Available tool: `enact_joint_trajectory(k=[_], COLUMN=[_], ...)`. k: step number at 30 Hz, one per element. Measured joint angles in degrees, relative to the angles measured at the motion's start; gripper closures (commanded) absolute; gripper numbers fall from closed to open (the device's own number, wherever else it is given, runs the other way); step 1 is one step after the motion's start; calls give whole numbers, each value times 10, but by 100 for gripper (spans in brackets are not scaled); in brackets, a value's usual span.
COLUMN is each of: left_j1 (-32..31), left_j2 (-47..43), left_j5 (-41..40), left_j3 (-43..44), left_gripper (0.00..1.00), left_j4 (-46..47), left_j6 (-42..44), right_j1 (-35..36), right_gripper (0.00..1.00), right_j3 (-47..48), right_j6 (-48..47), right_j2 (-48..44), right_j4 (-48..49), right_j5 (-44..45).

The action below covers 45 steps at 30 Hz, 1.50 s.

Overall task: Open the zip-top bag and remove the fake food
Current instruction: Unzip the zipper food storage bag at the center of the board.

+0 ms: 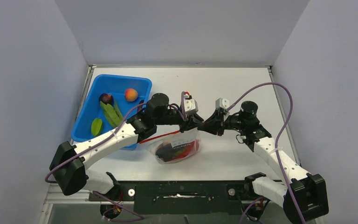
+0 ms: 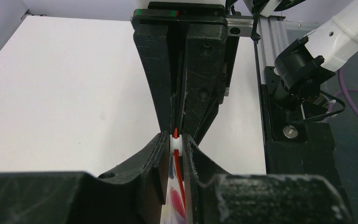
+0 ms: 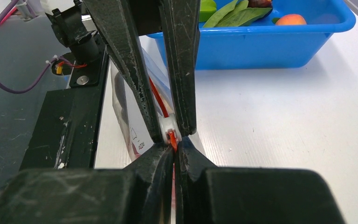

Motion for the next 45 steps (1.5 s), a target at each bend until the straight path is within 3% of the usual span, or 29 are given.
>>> enact_joint_trajectory(k=[5, 27, 29, 32, 37, 45], left_j1=[0, 0, 0, 0, 0, 0], left_j2=[0, -43, -48, -53, -54, -54], left_j5=[0, -45, -49, -54, -53, -52], left_j3=[0, -19, -23, -31, -47, -49], left_gripper=[100, 100, 100, 100, 100, 100], left_j4=[-1, -42, -44, -40, -26, -15], left_j6=[2, 10, 10, 7, -7, -17], right_j1=[0, -10, -12, -12, -15, -7], right_gripper=[100, 100, 95, 71, 50, 49], right_j3=[0, 0, 0, 0, 1, 35], right_j6=[-1, -17, -17, -14, -21, -83], right_j2=[0, -18, -20, -21, -21, -13], right_j4=[-2, -21, -23, -28, -41, -102], right_j5=[0, 27, 30, 37, 45, 27])
